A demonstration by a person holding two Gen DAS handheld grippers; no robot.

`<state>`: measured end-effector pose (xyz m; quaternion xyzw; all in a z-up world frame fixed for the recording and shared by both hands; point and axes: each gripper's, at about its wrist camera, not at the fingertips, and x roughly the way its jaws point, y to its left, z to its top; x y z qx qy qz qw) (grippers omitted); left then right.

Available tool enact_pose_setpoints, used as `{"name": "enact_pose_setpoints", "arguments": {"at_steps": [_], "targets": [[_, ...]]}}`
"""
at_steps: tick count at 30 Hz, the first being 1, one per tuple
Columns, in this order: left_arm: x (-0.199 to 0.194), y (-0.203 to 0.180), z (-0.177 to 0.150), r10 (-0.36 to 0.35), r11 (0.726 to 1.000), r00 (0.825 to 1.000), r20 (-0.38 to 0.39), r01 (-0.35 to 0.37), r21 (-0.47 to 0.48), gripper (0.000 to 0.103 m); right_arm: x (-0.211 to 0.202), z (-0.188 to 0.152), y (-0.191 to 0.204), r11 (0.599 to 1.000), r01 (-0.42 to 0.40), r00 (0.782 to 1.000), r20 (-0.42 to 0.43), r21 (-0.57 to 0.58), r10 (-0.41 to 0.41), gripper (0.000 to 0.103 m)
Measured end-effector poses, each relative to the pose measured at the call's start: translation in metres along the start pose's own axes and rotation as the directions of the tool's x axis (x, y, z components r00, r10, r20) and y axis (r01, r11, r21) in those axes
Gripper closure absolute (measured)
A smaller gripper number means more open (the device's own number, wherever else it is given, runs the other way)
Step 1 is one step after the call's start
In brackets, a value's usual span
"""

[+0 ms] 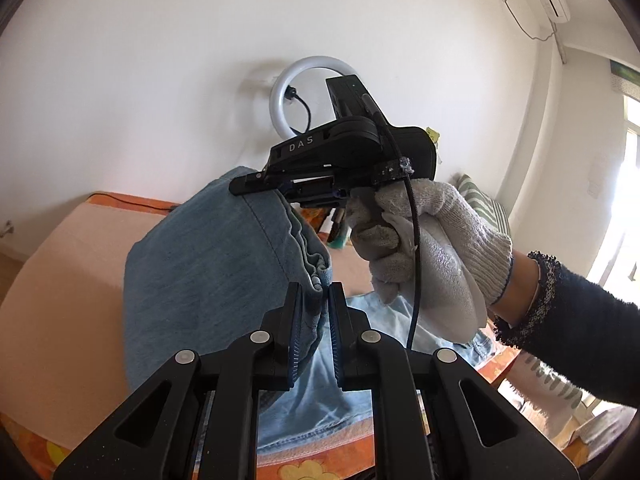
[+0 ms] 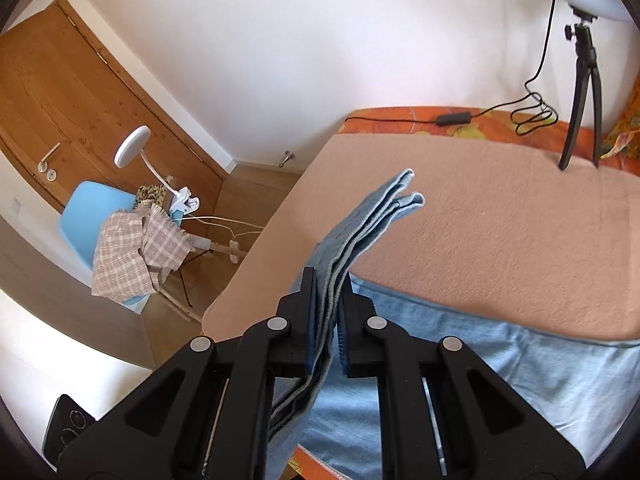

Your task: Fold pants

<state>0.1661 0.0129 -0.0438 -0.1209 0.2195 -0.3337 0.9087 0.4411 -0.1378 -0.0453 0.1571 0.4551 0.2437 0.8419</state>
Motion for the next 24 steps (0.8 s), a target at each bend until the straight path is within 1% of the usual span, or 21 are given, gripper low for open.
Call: {"name": "enact_pose_setpoints", "arguments": {"at_steps": [2,4,7,9,11,15,19,22,24], "targets": [[0.011,-0.019,0.007,-0.042,0.999,0.999,-0.012,0.042,0.028,0.094,-0.025,0.006,-0.005,1.000,0.026,0.999,0.031,-0.005,-0.026,0.093],[0.023,-0.036,0.012,-0.081,0.996,0.996,-0.025,0.082,0.046,0.094,-0.050,0.009,-0.013,0.998,0.055,0.997,0.057,-0.008,-0.055,0.093],[0.041,-0.057,0.015,-0.102,0.992,0.994,-0.041,0.105,0.077,0.094,-0.082,0.009,-0.027,0.996,0.089,0.992,0.086,0.008,-0.090,0.093],[0.050,-0.064,0.013,-0.129,0.989,0.990,-0.052,0.132,0.067,0.094,-0.101,0.004,-0.042,0.994,0.107,0.989,0.099,0.027,-0.109,0.093],[0.058,-0.066,0.006,-0.109,0.991,0.992,-0.056,0.112,0.069,0.094,-0.115,-0.001,-0.055,0.991,0.124,0.986,0.106,0.047,-0.129,0.093],[0.071,-0.069,-0.008,-0.096,0.992,0.990,-0.106,0.104,0.067,0.094,-0.142,-0.018,-0.082,0.985,0.154,0.981,0.107,0.073,-0.161,0.093],[0.079,-0.068,-0.012,-0.098,0.993,0.987,-0.131,0.105,0.050,0.094,-0.177,-0.041,-0.110,0.981,0.158,0.978,0.122,0.109,-0.171,0.093],[0.083,-0.073,-0.014,-0.102,0.992,0.985,-0.138,0.111,0.063,0.094,-0.205,-0.061,-0.135,0.974,0.165,0.975,0.126,0.154,-0.185,0.093],[0.088,-0.075,-0.013,-0.111,0.991,0.983,-0.149,0.122,0.064,0.094,-0.225,-0.075,-0.151,0.967,0.185,0.969,0.131,0.174,-0.209,0.093]]}}
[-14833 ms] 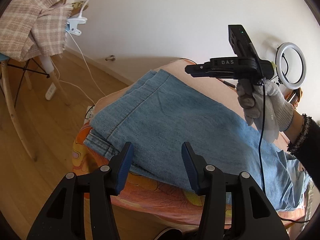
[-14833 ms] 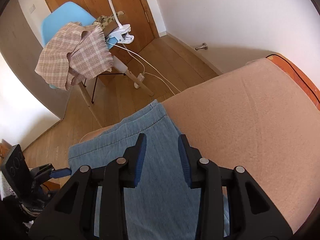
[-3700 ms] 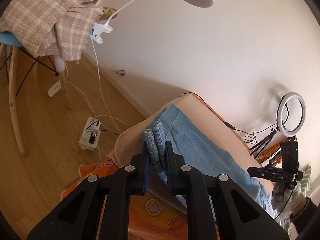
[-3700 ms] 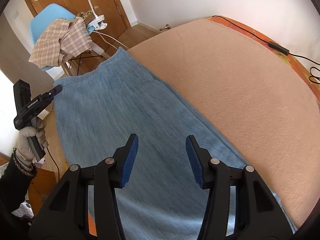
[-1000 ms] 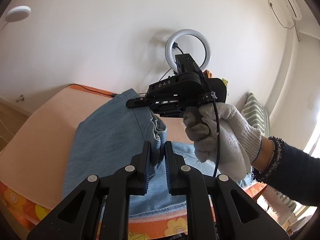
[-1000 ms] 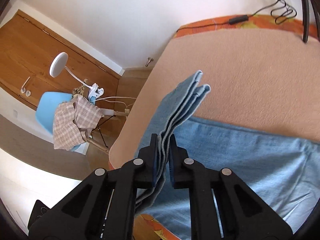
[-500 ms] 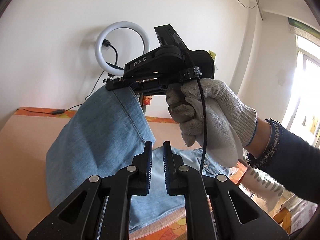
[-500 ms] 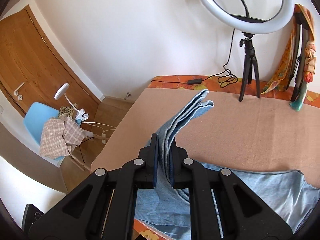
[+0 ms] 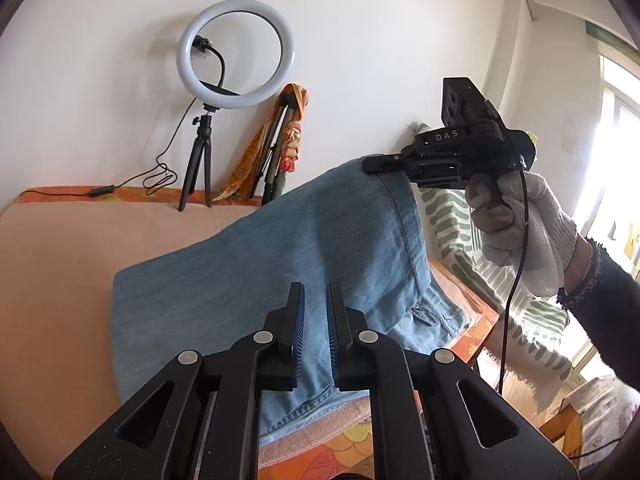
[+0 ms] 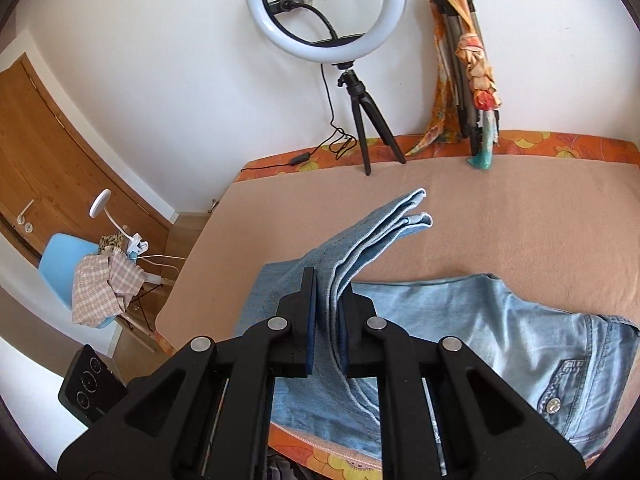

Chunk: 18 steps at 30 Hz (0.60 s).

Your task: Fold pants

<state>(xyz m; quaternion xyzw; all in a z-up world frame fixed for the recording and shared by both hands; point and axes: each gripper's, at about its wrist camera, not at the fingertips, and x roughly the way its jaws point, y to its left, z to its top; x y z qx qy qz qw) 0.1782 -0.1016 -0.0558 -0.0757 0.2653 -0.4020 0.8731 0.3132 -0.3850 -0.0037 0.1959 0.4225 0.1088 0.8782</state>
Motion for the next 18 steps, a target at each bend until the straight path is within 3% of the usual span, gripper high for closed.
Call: {"name": "enact_pose_setpoints", "arguments": {"at_steps": [2,4,8,11,14,18], "targets": [[0.004,-0.002,-0.001,0.003,1.000,1.000,-0.018,-0.003,0.006,0.093,-0.019,-0.007,-0.023,0.999,0.024,1.000,0.014,0.025,-0.025,0.093],[0.009,-0.002,-0.001,0.003,1.000,1.000,-0.026,-0.003,0.006,0.083,-0.040,-0.013,-0.048,0.997,0.053,0.998,0.031,0.061,-0.055,0.093],[0.026,-0.008,-0.004,-0.014,1.000,0.998,-0.068,0.014,0.003,0.072,-0.078,-0.026,-0.099,0.983,0.111,0.991,0.057,0.147,-0.120,0.093],[0.041,-0.018,-0.007,-0.026,0.999,0.995,-0.097,0.027,0.016,0.054,-0.099,-0.037,-0.135,0.967,0.146,0.985,0.063,0.210,-0.162,0.093],[0.055,-0.025,-0.011,-0.036,0.999,0.992,-0.124,0.039,0.023,0.052,-0.104,-0.049,-0.164,0.950,0.195,0.977,0.039,0.243,-0.211,0.093],[0.068,-0.022,-0.018,-0.021,1.000,0.987,-0.158,0.024,0.014,0.052,-0.098,-0.064,-0.200,0.935,0.188,0.979,0.023,0.301,-0.204,0.093]]}}
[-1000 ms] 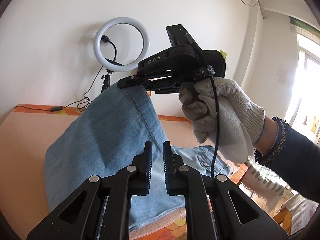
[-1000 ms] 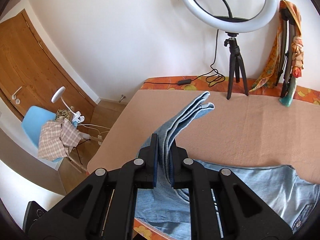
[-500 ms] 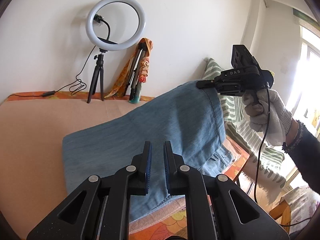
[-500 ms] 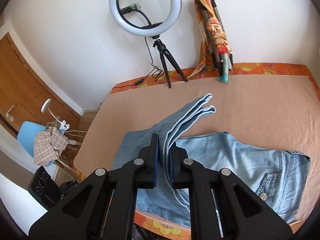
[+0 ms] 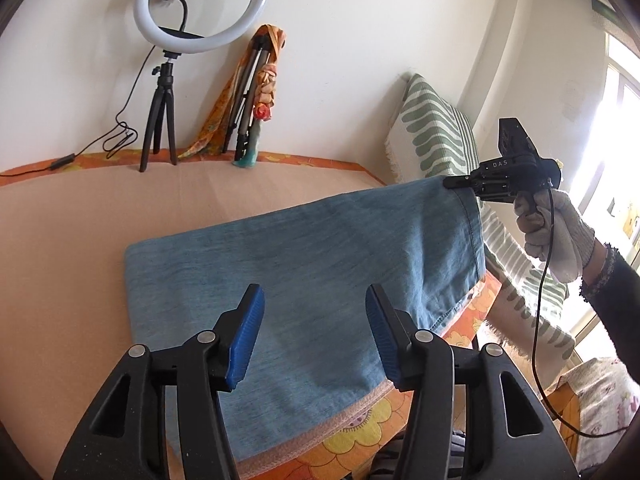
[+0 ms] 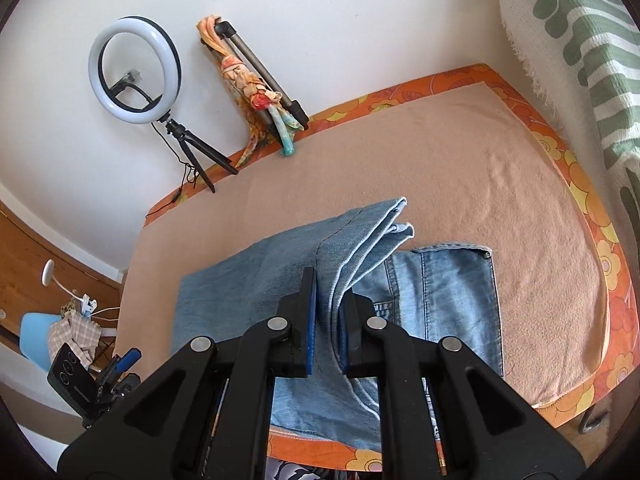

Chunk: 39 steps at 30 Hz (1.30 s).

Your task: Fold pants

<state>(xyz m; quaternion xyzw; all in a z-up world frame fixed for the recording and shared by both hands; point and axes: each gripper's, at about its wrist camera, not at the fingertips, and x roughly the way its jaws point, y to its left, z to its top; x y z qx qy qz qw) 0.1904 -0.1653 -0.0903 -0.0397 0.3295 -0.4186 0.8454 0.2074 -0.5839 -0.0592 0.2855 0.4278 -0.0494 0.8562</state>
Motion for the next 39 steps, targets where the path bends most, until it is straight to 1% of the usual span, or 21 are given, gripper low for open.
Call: {"name": "enact_pose_setpoints", "arguments": {"at_steps": [4,7,9,10,11,12,13,14,19,21,23,25,27,28,29,31,33,34,38,39], "targets": [[0.002,0.011,-0.006,0.032,0.999,0.999,-0.029,-0.033,-0.014,0.052,0.021,-0.004,-0.027,0.999,-0.001,1.000,-0.022,0.036,0.002,0.093],[-0.004,0.022,-0.009,0.063,0.997,0.998,-0.031,-0.064,-0.033,0.052,0.040,-0.003,-0.046,0.997,-0.029,0.999,-0.041,0.070,0.032,0.093],[-0.008,0.030,-0.012,0.083,0.995,0.996,-0.031,-0.085,-0.046,0.052,0.052,-0.002,-0.058,0.995,-0.067,0.996,-0.046,0.078,0.071,0.090],[-0.011,0.034,-0.013,0.093,0.994,0.995,-0.031,-0.095,-0.054,0.052,0.057,-0.002,-0.063,0.994,-0.071,0.996,-0.047,0.078,0.074,0.087],[-0.014,0.038,-0.015,0.100,0.993,0.994,-0.031,-0.102,-0.064,0.052,0.062,-0.003,-0.069,0.995,-0.067,0.996,-0.056,0.076,0.071,0.071],[-0.017,0.042,-0.016,0.107,0.991,0.994,-0.032,-0.109,-0.072,0.052,0.067,-0.004,-0.076,0.995,-0.058,0.996,-0.064,0.083,0.063,0.063],[-0.019,0.045,-0.018,0.114,0.990,0.993,-0.032,-0.116,-0.077,0.052,0.070,-0.008,-0.084,0.994,-0.059,0.996,-0.064,0.096,0.065,0.049],[-0.021,0.047,-0.019,0.120,0.989,0.992,-0.034,-0.122,-0.078,0.052,0.071,-0.012,-0.092,0.991,-0.072,0.995,-0.064,0.110,0.079,0.046],[-0.023,0.060,-0.025,0.146,0.984,0.988,-0.051,-0.150,-0.092,0.052,0.066,-0.047,-0.117,0.977,-0.173,0.981,-0.061,0.127,0.182,0.046],[-0.022,0.065,-0.027,0.151,0.982,0.987,-0.053,-0.156,-0.107,0.052,0.062,-0.063,-0.123,0.967,-0.221,0.971,-0.064,0.130,0.230,0.046],[-0.018,0.068,-0.028,0.157,0.981,0.986,-0.057,-0.163,-0.110,0.052,0.060,-0.080,-0.121,0.960,-0.257,0.961,-0.080,0.106,0.266,0.046],[-0.013,0.070,-0.031,0.157,0.980,0.985,-0.067,-0.164,-0.112,0.052,0.060,-0.095,-0.117,0.967,-0.245,0.964,-0.089,0.067,0.250,0.046],[-0.008,0.071,-0.033,0.157,0.979,0.985,-0.077,-0.166,-0.119,0.051,0.059,-0.104,-0.112,0.975,-0.219,0.972,-0.072,0.044,0.222,0.046],[-0.007,0.072,-0.034,0.157,0.979,0.984,-0.079,-0.166,-0.122,0.052,0.057,-0.106,-0.110,0.977,-0.208,0.976,-0.060,0.046,0.210,0.048],[-0.006,0.073,-0.036,0.161,0.978,0.984,-0.082,-0.170,-0.123,0.052,0.055,-0.108,-0.108,0.978,-0.200,0.978,-0.050,0.051,0.203,0.059],[-0.006,0.075,-0.038,0.168,0.976,0.982,-0.085,-0.178,-0.126,0.051,0.052,-0.110,-0.103,0.983,-0.174,0.982,-0.060,0.050,0.177,0.079],[-0.008,0.077,-0.040,0.173,0.974,0.981,-0.089,-0.184,-0.129,0.052,0.044,-0.110,-0.094,0.990,-0.135,0.989,-0.060,0.035,0.137,0.083],[-0.009,0.078,-0.041,0.176,0.973,0.980,-0.090,-0.187,-0.132,0.052,0.038,-0.109,-0.088,0.991,-0.130,0.989,-0.060,0.030,0.132,0.086],[-0.017,0.084,-0.043,0.181,0.969,0.979,-0.090,-0.193,-0.155,0.052,0.007,-0.096,-0.069,0.985,-0.168,0.984,-0.053,0.037,0.170,0.088],[-0.018,0.084,-0.044,0.179,0.969,0.980,-0.090,-0.191,-0.158,0.052,0.001,-0.093,-0.066,0.988,-0.153,0.987,-0.051,0.023,0.154,0.088]]}}
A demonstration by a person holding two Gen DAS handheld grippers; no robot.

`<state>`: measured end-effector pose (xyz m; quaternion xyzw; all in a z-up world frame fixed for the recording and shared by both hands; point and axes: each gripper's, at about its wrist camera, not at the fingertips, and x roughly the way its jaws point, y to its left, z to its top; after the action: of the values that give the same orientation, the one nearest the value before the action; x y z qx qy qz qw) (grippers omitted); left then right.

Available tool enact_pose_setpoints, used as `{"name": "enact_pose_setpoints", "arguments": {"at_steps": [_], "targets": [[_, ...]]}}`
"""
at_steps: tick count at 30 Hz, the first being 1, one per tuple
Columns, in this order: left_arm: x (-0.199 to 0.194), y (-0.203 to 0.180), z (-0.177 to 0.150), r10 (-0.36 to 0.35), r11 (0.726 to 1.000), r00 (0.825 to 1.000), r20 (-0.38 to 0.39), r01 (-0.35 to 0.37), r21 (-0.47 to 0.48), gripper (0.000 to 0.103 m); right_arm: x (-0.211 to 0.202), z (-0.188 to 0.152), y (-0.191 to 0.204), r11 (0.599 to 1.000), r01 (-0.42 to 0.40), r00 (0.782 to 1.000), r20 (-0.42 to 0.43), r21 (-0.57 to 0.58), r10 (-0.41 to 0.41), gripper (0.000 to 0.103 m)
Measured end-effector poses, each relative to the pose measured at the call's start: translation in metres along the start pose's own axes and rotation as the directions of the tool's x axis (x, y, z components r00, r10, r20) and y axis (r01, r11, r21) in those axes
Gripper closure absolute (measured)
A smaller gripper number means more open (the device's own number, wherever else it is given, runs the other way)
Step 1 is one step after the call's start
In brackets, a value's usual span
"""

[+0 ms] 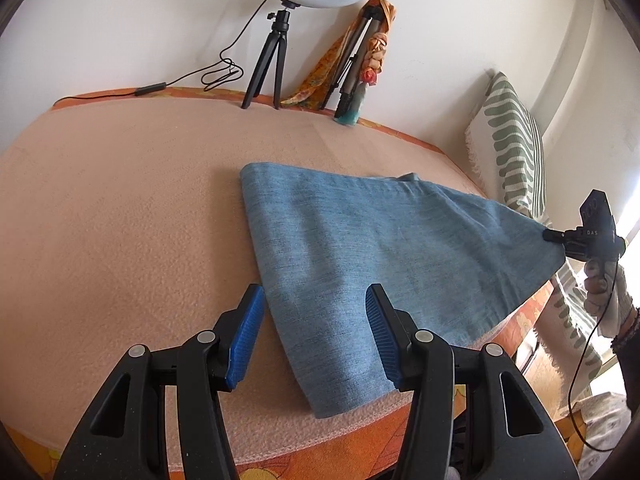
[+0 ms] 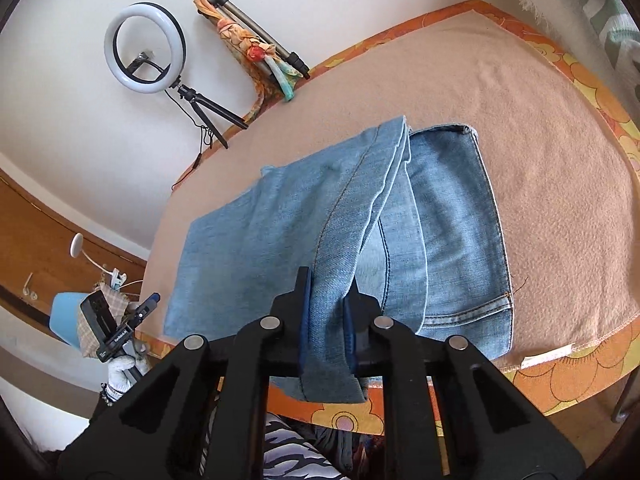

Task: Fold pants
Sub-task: 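Open the left tool and release the folded jeans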

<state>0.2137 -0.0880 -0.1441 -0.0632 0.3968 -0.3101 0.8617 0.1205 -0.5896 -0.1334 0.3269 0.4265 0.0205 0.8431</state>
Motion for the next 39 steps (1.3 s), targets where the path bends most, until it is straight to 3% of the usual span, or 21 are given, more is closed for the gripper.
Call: {"name": "enact_pose_setpoints", "arguments": {"at_steps": [2,4,6,8,11,13,15,18,23,30,36,39], "targets": [[-0.002,0.000,-0.002,0.003,1.000,1.000,-0.002,-0.003,0.005,0.051,-0.002,0.001,0.000,0.995,0.098,0.995,-0.021,-0.026,-0.099,0.088],[-0.003,0.000,-0.004,0.010,1.000,1.000,-0.009,-0.010,0.012,0.051,0.013,-0.005,-0.004,0.969,0.236,0.967,-0.080,-0.072,-0.242,0.085],[-0.004,-0.002,-0.007,0.000,1.000,1.000,-0.012,0.000,0.012,0.051,0.027,-0.012,-0.006,0.926,0.359,0.921,-0.116,-0.118,-0.371,0.084],[-0.005,-0.006,-0.007,-0.008,1.000,1.000,-0.013,0.008,0.019,0.051,0.029,-0.017,-0.003,0.902,0.406,0.903,-0.089,-0.147,-0.421,0.083],[-0.005,-0.013,-0.008,-0.012,0.999,1.000,-0.017,0.013,0.051,0.051,0.020,-0.018,0.014,0.892,0.418,0.904,-0.015,-0.173,-0.427,0.078],[-0.004,-0.015,-0.008,-0.009,0.998,1.000,-0.018,0.010,0.057,0.046,0.016,-0.016,0.032,0.884,0.419,0.906,0.038,-0.205,-0.421,0.074],[-0.004,-0.013,-0.010,-0.023,0.999,1.000,-0.017,0.023,0.034,0.046,0.016,-0.012,0.051,0.894,0.383,0.923,0.069,-0.231,-0.378,0.070],[-0.001,-0.008,-0.015,-0.031,0.999,0.999,-0.024,0.031,-0.009,0.046,0.028,-0.008,0.081,0.910,0.308,0.951,0.074,-0.278,-0.299,0.062],[0.005,-0.004,-0.022,0.010,0.999,0.999,-0.051,-0.012,-0.038,0.046,0.075,-0.002,0.119,0.906,0.243,0.969,0.045,-0.345,-0.243,0.057],[0.001,-0.005,-0.026,0.072,0.997,0.996,-0.050,-0.073,-0.012,0.046,0.141,-0.005,0.145,0.872,0.242,0.961,-0.022,-0.425,-0.277,0.056],[-0.006,-0.006,-0.027,0.121,0.992,0.992,-0.030,-0.120,0.035,0.046,0.165,-0.005,0.145,0.866,0.257,0.950,-0.053,-0.428,-0.308,0.049],[-0.008,-0.009,-0.027,0.133,0.990,0.991,-0.019,-0.132,0.060,0.041,0.173,-0.006,0.140,0.873,0.251,0.947,-0.081,-0.417,-0.311,0.045]]}}
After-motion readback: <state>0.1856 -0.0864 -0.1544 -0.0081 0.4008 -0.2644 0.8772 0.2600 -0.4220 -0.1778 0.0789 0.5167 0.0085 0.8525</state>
